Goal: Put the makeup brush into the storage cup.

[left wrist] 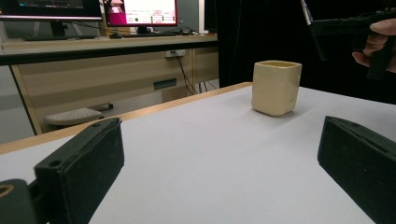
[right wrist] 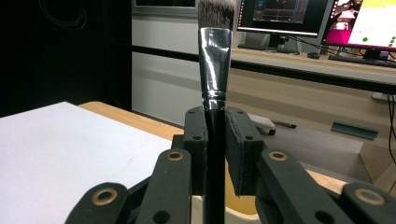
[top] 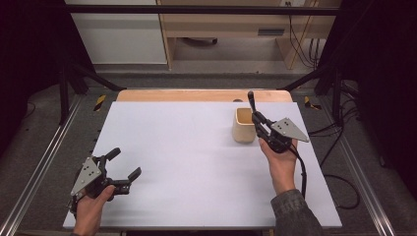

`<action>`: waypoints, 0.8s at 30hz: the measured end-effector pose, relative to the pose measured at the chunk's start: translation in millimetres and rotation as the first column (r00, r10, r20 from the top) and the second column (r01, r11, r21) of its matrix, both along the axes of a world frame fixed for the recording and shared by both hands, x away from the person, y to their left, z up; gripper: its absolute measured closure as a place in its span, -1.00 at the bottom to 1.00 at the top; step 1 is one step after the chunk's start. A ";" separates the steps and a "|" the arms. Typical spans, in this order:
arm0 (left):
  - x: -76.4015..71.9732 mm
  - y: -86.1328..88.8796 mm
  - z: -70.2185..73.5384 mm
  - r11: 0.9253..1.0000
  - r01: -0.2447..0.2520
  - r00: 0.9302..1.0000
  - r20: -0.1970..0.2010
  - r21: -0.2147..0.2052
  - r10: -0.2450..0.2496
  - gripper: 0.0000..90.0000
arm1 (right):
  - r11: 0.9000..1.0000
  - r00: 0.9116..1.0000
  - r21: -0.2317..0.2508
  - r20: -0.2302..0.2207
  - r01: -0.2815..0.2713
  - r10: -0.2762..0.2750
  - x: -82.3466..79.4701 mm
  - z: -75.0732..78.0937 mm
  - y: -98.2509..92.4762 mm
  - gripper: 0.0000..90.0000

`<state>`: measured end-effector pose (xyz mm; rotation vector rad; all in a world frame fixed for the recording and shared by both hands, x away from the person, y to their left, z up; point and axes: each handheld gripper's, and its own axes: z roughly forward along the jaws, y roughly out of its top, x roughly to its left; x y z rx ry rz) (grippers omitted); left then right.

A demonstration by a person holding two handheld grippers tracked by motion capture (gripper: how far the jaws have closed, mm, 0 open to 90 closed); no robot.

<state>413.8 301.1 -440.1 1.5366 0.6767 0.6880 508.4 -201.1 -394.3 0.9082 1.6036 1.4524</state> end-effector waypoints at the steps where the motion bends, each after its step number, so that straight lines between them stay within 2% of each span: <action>1: 0.0 -0.1 0.0 1.000 0.000 1.000 0.000 0.000 0.000 -1.00 | 1.000 1.000 -0.003 0.003 0.001 -0.001 0.6 -0.2 -0.4 0.76; 24: -0.1 0.3 0.5 1.000 0.004 1.000 0.006 -0.002 -0.004 -1.00 | 1.000 1.000 -0.028 0.000 0.011 -0.011 12.2 3.3 0.0 0.76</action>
